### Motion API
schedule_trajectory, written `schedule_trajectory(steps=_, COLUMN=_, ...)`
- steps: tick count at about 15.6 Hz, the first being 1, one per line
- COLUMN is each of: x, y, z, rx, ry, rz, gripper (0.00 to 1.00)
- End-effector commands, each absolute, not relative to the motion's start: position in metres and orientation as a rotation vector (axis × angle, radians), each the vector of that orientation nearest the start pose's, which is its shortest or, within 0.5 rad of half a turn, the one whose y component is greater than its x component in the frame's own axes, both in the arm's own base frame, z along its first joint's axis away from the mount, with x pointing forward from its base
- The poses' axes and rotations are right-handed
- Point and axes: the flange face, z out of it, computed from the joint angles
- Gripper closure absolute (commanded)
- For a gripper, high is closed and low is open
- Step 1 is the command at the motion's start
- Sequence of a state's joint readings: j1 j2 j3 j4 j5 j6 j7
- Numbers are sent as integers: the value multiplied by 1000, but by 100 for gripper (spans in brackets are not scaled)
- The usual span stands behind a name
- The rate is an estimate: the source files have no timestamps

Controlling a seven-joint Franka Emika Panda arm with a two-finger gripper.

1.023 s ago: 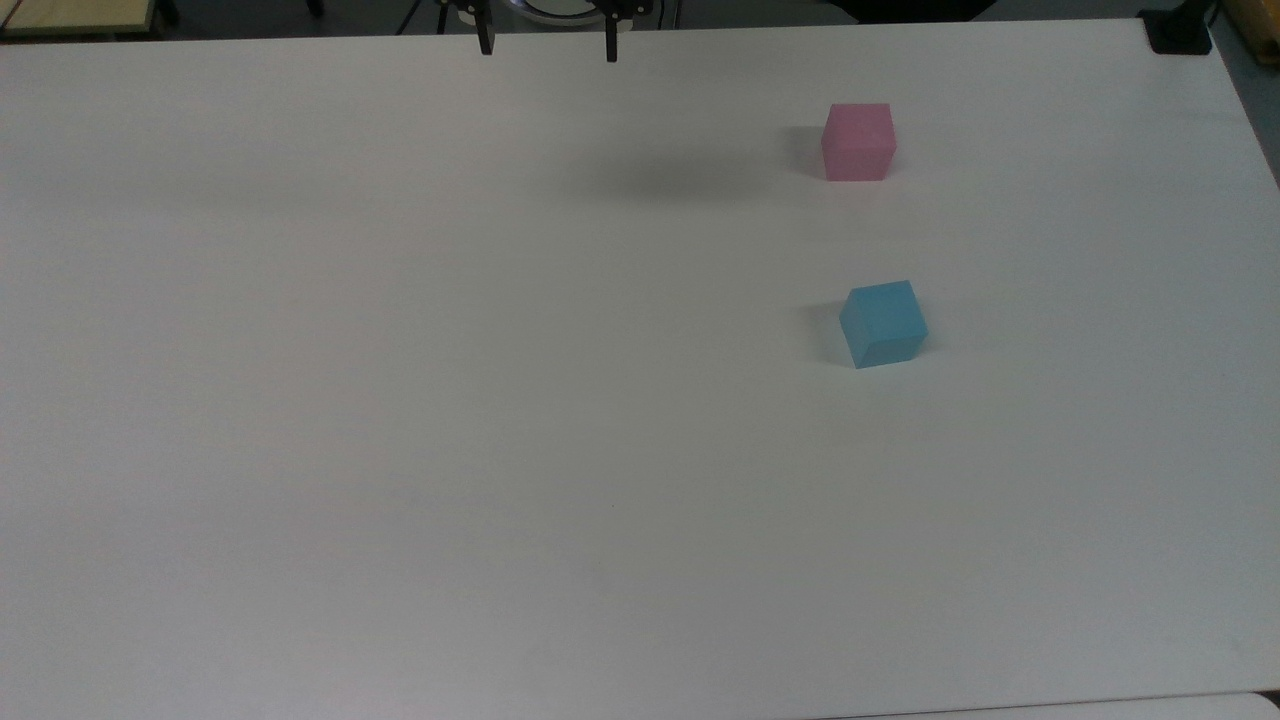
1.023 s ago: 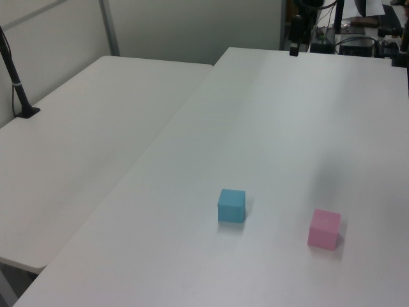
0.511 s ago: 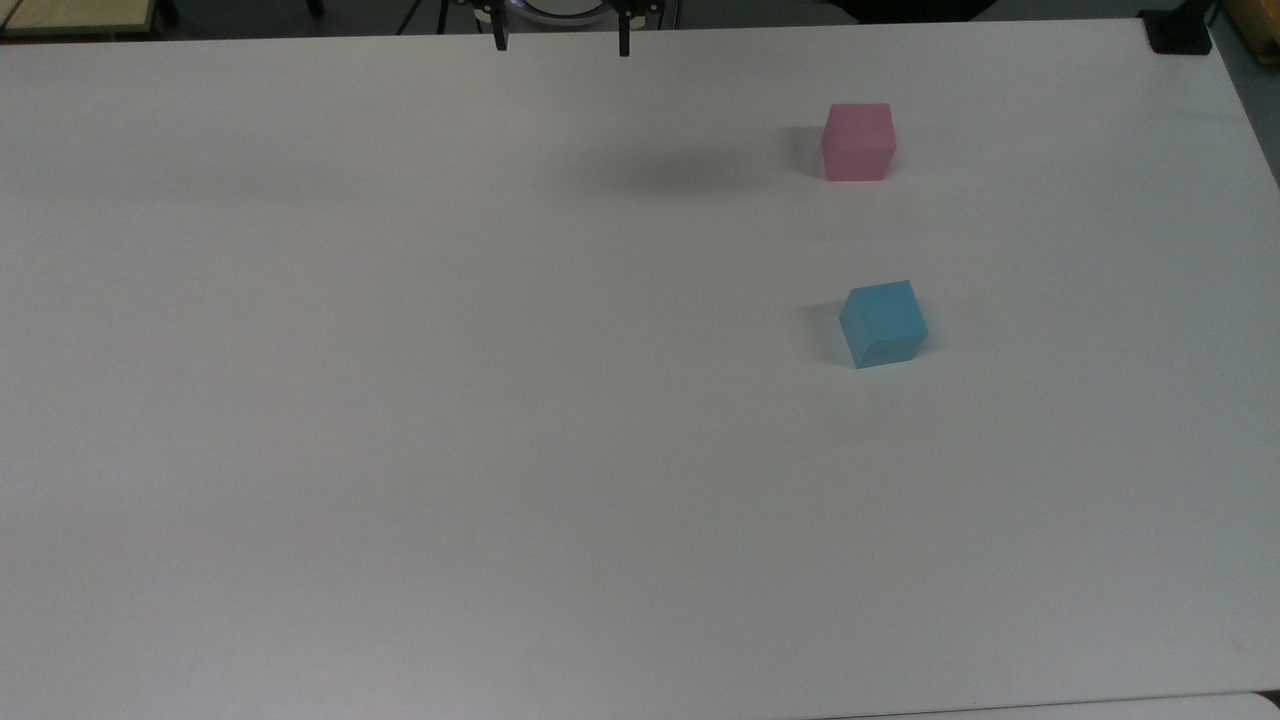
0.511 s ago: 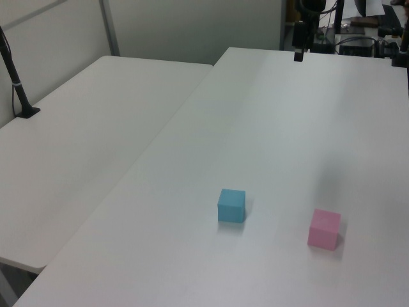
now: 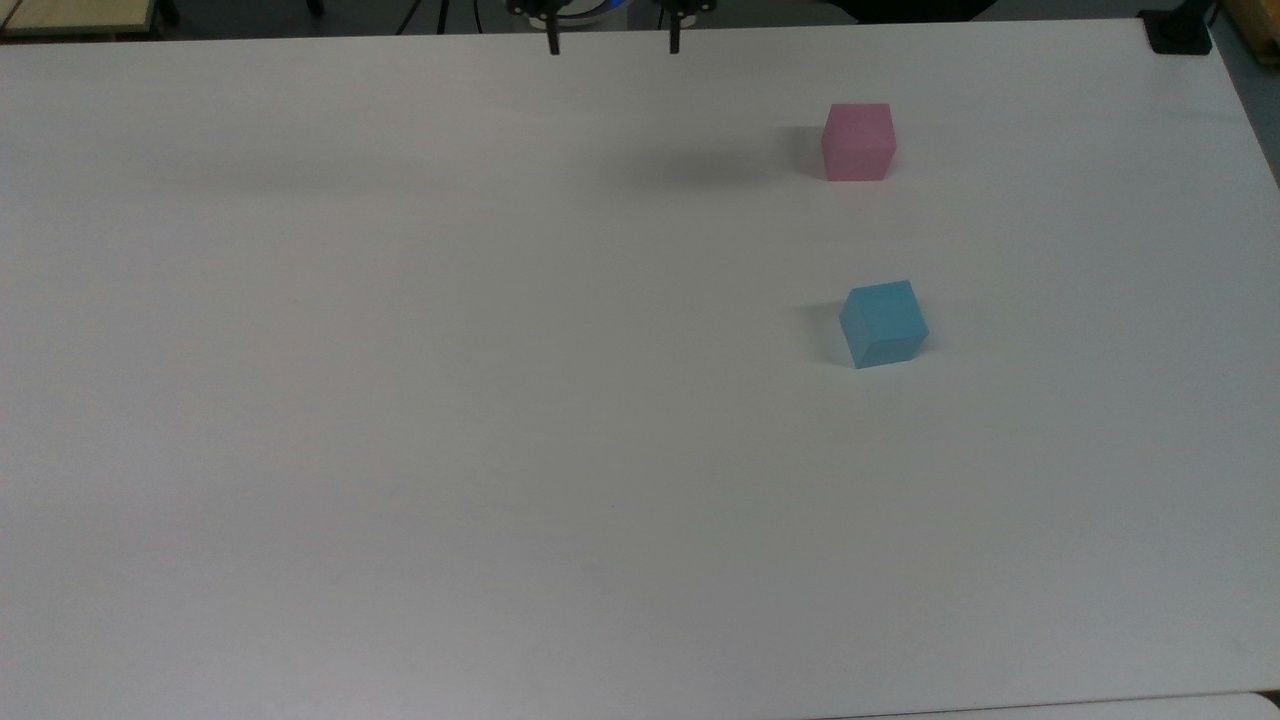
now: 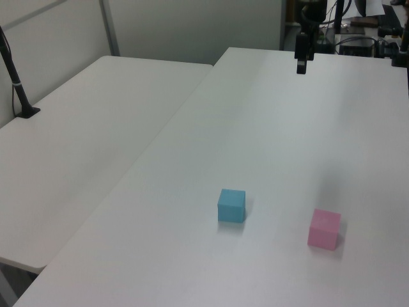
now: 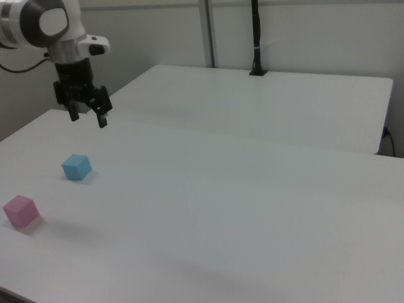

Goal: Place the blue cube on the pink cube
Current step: 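Move the open gripper over the light-blue cube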

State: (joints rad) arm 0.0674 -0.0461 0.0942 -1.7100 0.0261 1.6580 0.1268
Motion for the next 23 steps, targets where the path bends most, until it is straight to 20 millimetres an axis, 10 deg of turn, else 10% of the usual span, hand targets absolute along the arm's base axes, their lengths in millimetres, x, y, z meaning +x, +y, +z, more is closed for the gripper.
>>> schedule_trajectory(steps=1, x=526, y=122, z=590, rx=-3076, ry=-65, rz=41, gripper=0)
schedule_trajectory(steps=9, x=558, y=226, z=546, rx=-3034, ry=119, rz=-28, gripper=0)
schedule_trajectory(steps=23, x=614, y=333, z=424, rx=-3202, ry=-37, rz=-48, gripper=0)
